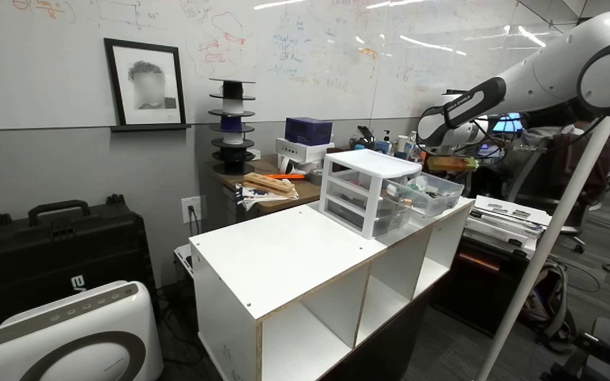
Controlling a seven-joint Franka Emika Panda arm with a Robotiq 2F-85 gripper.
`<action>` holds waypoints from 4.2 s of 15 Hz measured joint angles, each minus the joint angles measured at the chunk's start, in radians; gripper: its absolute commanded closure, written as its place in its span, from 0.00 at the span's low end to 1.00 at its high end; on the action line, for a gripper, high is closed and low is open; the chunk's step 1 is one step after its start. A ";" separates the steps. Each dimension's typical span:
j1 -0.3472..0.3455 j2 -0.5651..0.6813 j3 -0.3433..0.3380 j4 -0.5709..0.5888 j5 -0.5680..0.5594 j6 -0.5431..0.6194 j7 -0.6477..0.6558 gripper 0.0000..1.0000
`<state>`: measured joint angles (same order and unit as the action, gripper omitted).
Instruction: Put the objects in the top drawer of the cabinet and close it
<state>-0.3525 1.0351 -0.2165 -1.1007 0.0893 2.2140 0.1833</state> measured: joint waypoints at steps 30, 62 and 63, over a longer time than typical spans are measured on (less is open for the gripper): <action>0.136 -0.648 0.000 -0.482 -0.010 0.014 0.129 0.85; 0.320 -1.037 0.152 -1.222 -0.258 0.305 0.094 0.85; 0.311 -1.047 0.148 -1.230 -0.260 0.309 0.100 0.85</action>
<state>-0.0414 -0.0118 -0.0689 -2.3305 -0.1708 2.5233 0.2834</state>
